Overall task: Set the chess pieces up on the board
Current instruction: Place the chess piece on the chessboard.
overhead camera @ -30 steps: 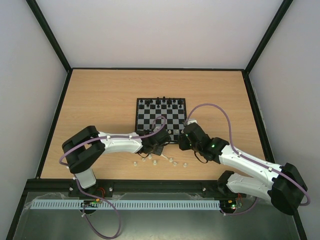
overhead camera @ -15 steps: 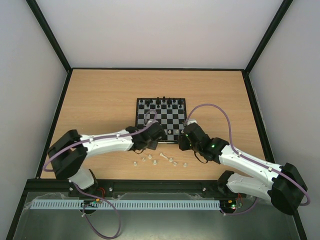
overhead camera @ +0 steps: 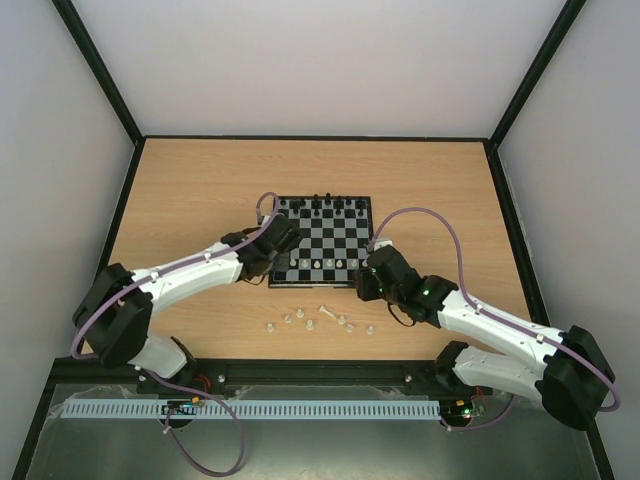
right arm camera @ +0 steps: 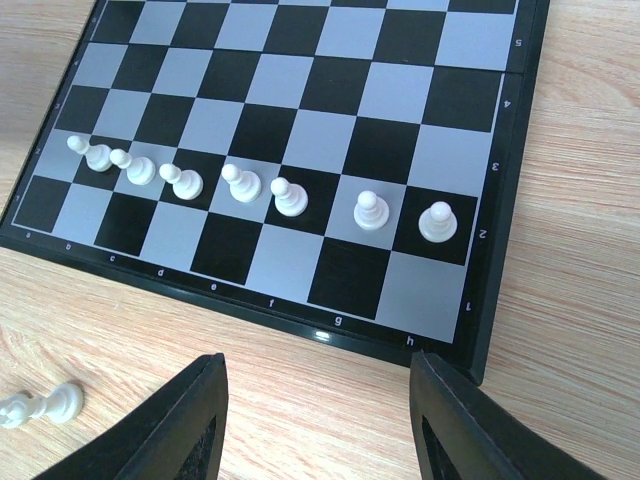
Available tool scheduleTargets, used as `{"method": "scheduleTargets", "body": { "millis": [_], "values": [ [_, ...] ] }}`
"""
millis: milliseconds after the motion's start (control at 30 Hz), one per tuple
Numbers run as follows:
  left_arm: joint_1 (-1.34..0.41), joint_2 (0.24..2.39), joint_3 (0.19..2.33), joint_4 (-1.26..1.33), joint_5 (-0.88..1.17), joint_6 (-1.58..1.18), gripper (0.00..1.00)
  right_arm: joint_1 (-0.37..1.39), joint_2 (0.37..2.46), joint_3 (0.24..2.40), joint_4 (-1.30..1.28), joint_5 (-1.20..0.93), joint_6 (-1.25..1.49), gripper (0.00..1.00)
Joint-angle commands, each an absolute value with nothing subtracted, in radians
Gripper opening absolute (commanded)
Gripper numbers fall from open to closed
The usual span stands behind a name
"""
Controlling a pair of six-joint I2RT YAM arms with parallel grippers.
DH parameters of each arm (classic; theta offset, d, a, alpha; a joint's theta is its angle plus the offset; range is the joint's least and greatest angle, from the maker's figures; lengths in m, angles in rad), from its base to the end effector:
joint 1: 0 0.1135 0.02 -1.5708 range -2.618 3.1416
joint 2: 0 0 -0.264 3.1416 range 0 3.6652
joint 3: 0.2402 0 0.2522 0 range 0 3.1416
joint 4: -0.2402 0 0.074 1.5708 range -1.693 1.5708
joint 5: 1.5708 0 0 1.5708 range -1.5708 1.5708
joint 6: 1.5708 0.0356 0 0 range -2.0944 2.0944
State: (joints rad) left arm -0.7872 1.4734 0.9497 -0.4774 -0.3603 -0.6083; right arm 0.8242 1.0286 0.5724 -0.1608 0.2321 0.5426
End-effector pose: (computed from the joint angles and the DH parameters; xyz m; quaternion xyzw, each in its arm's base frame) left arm 0.2166 -0.1996 0.2153 0.0342 0.9449 -0.0459 0.3223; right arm 0.1546 0.1550 0.2227 -0.0712 0.8812 0.2081 0.4185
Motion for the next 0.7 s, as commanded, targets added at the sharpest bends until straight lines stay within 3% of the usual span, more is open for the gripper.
{"method": "scheduleTargets", "body": {
  "millis": [0,667],
  "values": [
    [-0.770,1.525,0.960,-0.443,-0.359,-0.582,0.07,0.821,1.026,0.555,-0.158,0.230,0.548,0.51],
    [-0.750,1.673,0.963,-0.332,-0.309,-0.563,0.10,0.821,1.048,0.559,-0.150,0.221,0.545,0.51]
  ]
}}
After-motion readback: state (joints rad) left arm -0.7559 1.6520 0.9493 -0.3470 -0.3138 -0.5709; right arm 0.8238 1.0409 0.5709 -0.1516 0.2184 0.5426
